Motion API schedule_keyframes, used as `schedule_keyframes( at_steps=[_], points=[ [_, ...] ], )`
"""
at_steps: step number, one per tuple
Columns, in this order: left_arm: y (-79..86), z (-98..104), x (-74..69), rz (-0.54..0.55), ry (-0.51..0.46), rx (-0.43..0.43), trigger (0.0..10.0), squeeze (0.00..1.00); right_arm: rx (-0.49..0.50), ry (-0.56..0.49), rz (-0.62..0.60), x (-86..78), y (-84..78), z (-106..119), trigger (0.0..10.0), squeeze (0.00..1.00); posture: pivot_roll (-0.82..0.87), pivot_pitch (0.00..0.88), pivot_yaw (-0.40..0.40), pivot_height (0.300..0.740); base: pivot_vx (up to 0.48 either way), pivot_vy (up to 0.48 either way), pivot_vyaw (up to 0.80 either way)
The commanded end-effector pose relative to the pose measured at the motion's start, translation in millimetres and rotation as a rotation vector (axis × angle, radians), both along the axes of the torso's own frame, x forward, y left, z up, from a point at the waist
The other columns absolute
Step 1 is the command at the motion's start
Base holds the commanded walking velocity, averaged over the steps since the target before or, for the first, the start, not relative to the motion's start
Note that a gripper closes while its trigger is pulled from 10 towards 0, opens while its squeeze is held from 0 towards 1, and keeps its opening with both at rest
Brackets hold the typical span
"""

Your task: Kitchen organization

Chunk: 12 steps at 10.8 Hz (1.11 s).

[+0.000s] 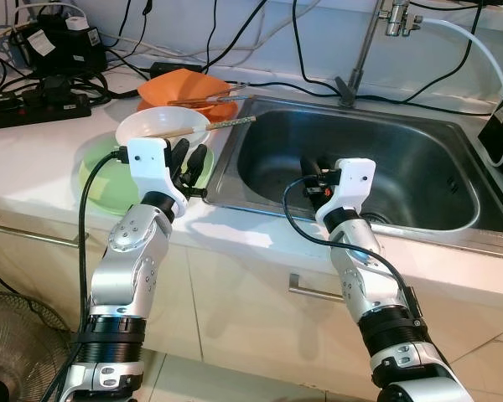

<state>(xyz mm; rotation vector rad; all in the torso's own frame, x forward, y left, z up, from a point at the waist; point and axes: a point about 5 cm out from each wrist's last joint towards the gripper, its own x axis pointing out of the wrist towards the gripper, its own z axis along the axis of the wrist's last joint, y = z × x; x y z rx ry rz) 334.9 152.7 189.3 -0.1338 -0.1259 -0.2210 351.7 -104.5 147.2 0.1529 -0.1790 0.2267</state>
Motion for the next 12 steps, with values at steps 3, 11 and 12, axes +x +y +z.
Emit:
schedule_keyframes(
  at_steps=[3,11,12],
  points=[
    [12.0,-0.2,4.2,0.086,0.021,-0.005,10.0,0.00,-0.007,-0.020,-0.010,2.2,-2.7,5.7,10.0,0.00,0.20,0.000,-0.029,0.740,0.000,0.000,0.00],
    [46.3,-3.1,0.3,0.262,0.043,-0.032,10.0,0.00,-0.012,-0.019,-0.007,3.0,-3.2,6.4,10.0,0.00,0.20,0.007,-0.039,0.740,0.000,0.000,0.00],
    [51.3,-1.8,-0.7,0.284,0.035,-0.028,10.0,0.00,-0.012,-0.018,-0.007,3.0,-3.3,6.2,10.0,0.00,0.20,0.007,-0.039,0.740,0.000,0.000,0.00]
  ],
)
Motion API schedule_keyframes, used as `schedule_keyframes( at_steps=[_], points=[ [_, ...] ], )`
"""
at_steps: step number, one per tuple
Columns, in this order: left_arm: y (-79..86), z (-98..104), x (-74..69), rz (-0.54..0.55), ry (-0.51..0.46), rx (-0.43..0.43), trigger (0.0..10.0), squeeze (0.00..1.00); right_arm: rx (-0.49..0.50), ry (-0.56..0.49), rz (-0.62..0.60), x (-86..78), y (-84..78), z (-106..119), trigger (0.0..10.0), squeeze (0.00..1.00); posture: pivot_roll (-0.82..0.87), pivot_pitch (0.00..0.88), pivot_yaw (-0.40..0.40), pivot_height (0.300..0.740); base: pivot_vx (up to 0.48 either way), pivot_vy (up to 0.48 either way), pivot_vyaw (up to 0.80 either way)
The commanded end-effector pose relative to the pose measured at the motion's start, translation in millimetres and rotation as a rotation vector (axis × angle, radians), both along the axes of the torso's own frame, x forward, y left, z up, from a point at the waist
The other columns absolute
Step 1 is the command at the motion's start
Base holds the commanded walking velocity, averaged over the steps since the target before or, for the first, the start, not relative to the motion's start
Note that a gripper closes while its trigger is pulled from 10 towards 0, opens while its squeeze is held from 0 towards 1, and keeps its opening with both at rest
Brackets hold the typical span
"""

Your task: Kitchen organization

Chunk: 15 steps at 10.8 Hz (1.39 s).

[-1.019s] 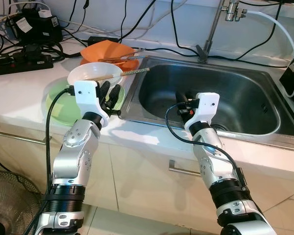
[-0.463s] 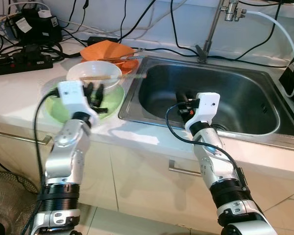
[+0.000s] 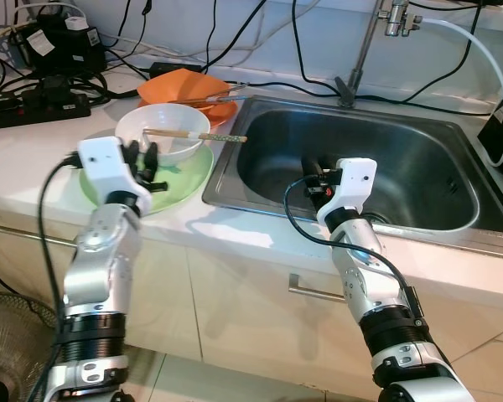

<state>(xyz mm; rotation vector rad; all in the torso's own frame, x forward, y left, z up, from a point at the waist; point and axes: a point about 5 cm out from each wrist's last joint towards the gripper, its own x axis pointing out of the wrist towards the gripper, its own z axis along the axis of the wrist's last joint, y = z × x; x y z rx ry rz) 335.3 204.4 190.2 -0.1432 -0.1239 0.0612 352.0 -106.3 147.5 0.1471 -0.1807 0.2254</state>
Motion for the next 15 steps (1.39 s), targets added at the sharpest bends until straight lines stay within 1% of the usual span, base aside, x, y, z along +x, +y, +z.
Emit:
schedule_keyframes(
  at_steps=[1,2,3,4,5,6,7,8,9,10,12,13,14,15],
  points=[
    [1.7,5.0,-1.2,0.012,-0.019,0.053,10.0,0.00,-0.007,-0.015,-0.005,2.8,-1.4,5.6,10.0,0.00,0.21,0.007,-0.038,0.740,0.000,0.000,0.00],
    [-6.5,13.4,-1.3,-0.028,-0.061,0.123,10.0,0.00,-0.006,-0.014,-0.005,2.7,-1.3,5.5,10.0,0.00,0.21,0.007,-0.038,0.740,0.000,0.000,0.00],
    [-33.5,24.7,-3.0,-0.176,-0.132,0.319,10.0,0.00,-0.005,-0.013,-0.006,2.5,-1.1,5.0,10.0,0.00,0.21,0.004,-0.035,0.740,0.000,0.000,0.00],
    [-49.3,25.3,-3.9,-0.258,-0.151,0.417,10.0,0.00,-0.005,-0.012,-0.006,2.6,-0.8,4.6,10.0,0.00,0.21,0.000,-0.034,0.740,0.000,0.000,0.00],
    [-66.3,20.0,-4.1,-0.362,-0.153,0.503,10.0,1.00,-0.005,-0.011,-0.005,2.7,0.3,4.0,10.0,0.00,0.21,0.000,-0.029,0.740,0.000,0.000,0.00],
    [-76.7,14.3,-4.2,-0.421,-0.148,0.595,10.0,1.00,-0.004,-0.012,-0.005,2.7,1.0,4.0,10.0,0.00,0.20,0.000,-0.025,0.740,0.000,0.000,0.00],
    [-87.1,9.9,-0.4,-0.450,-0.143,0.708,10.0,0.78,0.000,-0.015,-0.008,2.7,1.3,4.4,10.0,0.00,0.20,0.000,-0.015,0.740,0.000,0.000,0.00],
    [-88.6,9.7,1.8,-0.446,-0.143,0.749,10.0,0.00,0.000,-0.014,-0.009,2.8,1.4,4.1,10.0,0.00,0.20,0.000,-0.010,0.740,0.000,0.000,0.00],
    [-90.4,13.1,5.1,-0.424,-0.160,0.778,10.0,0.00,0.001,-0.015,-0.012,2.6,1.3,3.9,10.0,0.00,0.20,0.000,-0.008,0.740,0.000,0.000,0.00],
    [-94.0,20.8,10.7,-0.395,-0.200,0.822,10.0,1.00,0.004,-0.016,-0.013,3.1,0.9,4.3,10.0,0.00,0.19,0.000,-0.007,0.740,0.000,0.000,0.00],
    [-96.3,28.0,14.8,-0.358,-0.235,0.842,10.0,1.00,0.005,-0.019,-0.014,3.8,0.8,5.3,10.0,0.00,0.19,0.000,-0.006,0.740,0.000,0.000,0.00],
    [-99.2,28.4,18.6,-0.358,-0.233,0.881,10.0,0.00,0.006,-0.019,-0.018,4.1,0.0,5.2,10.0,0.00,0.20,0.000,-0.009,0.740,0.000,0.000,0.00],
    [-103.1,26.3,23.8,-0.372,-0.220,0.921,10.0,0.00,0.006,-0.017,-0.018,4.1,0.4,4.6,10.0,0.00,0.20,0.000,-0.009,0.740,0.000,0.000,0.00],
    [-106.0,24.9,25.6,-0.389,-0.214,0.936,10.0,0.00,0.006,-0.016,-0.016,4.0,1.0,4.5,10.0,0.00,0.19,0.000,-0.009,0.740,0.000,0.000,0.00]
  ],
)
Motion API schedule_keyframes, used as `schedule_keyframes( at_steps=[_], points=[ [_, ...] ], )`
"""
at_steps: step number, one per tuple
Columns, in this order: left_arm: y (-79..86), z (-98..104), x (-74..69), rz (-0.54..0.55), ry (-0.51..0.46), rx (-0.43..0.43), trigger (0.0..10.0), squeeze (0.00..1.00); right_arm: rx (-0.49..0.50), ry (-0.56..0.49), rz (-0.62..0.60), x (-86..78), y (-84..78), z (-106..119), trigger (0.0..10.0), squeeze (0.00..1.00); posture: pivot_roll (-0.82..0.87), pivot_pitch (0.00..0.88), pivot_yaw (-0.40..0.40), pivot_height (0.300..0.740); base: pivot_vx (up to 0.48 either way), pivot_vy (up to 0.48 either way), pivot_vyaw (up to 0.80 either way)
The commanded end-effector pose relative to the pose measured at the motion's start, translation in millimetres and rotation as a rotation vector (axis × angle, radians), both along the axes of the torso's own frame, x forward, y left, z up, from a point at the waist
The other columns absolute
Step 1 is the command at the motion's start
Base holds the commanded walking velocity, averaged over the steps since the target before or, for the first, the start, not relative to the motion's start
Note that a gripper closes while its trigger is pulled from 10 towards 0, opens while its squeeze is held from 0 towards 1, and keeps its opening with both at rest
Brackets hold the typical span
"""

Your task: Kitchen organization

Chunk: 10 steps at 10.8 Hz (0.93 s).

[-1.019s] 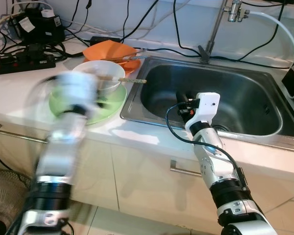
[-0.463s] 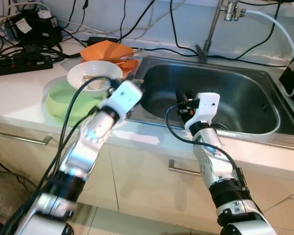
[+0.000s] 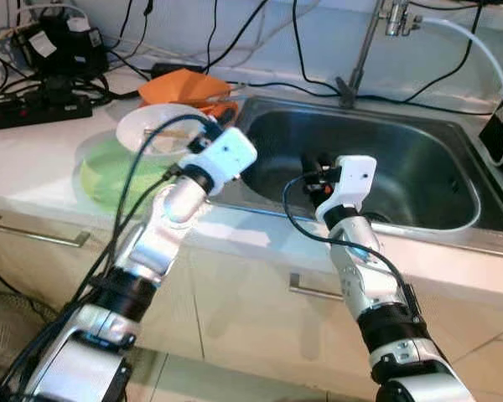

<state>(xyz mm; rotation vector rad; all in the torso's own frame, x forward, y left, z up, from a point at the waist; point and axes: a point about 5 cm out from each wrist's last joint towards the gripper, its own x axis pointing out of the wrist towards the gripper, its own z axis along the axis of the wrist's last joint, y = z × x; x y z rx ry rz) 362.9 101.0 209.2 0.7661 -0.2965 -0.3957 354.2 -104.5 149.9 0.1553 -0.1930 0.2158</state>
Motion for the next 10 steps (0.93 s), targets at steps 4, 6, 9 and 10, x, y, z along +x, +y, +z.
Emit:
schedule_keyframes(
  at_steps=[4,6,9,10],
  points=[
    [-13.4,1.6,11.5,-0.035,0.010,0.125,10.0,0.00,-0.005,-0.008,-0.012,2.5,-2.9,3.2,10.0,0.00,0.19,0.000,-0.004,0.740,0.000,0.000,0.00],
    [-14.8,0.1,20.5,0.001,-0.018,0.227,10.0,0.00,-0.007,-0.004,-0.012,1.9,-2.4,1.7,10.0,0.00,0.18,0.000,-0.001,0.740,0.000,0.000,0.00],
    [-13.5,-2.7,29.9,0.058,-0.025,0.293,10.0,0.00,-0.010,-0.004,-0.013,2.0,-3.0,1.6,10.0,0.00,0.17,0.000,0.001,0.740,0.000,0.000,0.00],
    [-10.3,-4.1,32.4,0.079,-0.024,0.307,0.0,0.00,-0.012,-0.004,-0.017,2.0,-4.5,1.6,10.0,0.00,0.17,0.000,0.000,0.740,0.000,0.000,0.00]
  ],
)
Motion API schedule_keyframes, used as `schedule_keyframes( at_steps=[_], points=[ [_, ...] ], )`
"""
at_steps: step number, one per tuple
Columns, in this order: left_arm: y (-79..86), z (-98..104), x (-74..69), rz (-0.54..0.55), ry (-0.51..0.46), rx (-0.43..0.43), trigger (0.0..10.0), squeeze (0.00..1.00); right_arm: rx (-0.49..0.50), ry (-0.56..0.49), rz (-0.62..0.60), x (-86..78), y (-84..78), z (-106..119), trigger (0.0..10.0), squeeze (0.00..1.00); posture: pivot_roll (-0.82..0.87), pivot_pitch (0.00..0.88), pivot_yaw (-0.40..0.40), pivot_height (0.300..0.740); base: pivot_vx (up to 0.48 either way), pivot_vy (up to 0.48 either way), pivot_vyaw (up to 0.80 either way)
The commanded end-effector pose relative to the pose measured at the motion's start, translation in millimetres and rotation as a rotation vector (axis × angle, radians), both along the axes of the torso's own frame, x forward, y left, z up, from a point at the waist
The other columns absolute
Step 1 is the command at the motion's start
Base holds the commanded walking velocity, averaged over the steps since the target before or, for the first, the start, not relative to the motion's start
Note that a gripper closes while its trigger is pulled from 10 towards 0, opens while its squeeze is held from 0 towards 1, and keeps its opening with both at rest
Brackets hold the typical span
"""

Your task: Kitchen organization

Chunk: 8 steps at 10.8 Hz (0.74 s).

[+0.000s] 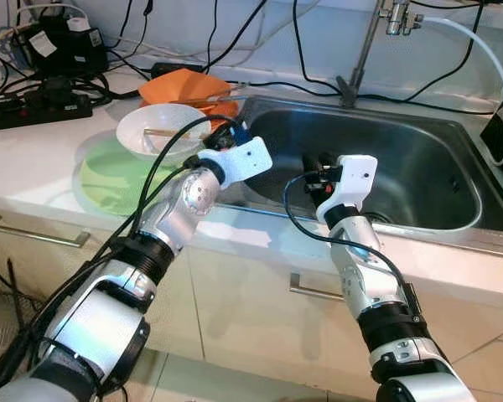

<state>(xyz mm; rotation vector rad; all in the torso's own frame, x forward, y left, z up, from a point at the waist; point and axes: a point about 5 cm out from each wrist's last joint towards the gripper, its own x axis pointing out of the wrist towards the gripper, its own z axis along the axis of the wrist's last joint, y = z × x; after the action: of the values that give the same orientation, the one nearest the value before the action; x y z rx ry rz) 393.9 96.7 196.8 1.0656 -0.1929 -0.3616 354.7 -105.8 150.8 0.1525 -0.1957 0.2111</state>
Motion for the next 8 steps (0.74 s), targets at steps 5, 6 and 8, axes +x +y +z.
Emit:
schedule_keyframes(
  at_steps=[5,6,8],
  points=[
    [-7.0,10.8,4.1,-0.012,-0.052,0.015,0.0,0.00,-0.012,-0.003,-0.004,0.9,-1.9,0.5,10.0,0.00,0.18,0.000,-0.003,0.740,0.000,0.000,0.00],
    [-6.7,14.0,4.3,-0.013,-0.069,0.014,0.0,0.00,-0.011,-0.001,-0.006,1.0,-1.9,0.2,10.0,0.00,0.18,0.000,-0.005,0.740,0.000,0.000,0.00],
    [-5.4,17.8,5.2,-0.006,-0.089,0.018,0.0,0.00,-0.011,0.001,-0.005,1.2,-1.4,-0.1,10.0,0.00,0.18,0.000,-0.005,0.740,0.000,0.000,0.00]
  ],
)
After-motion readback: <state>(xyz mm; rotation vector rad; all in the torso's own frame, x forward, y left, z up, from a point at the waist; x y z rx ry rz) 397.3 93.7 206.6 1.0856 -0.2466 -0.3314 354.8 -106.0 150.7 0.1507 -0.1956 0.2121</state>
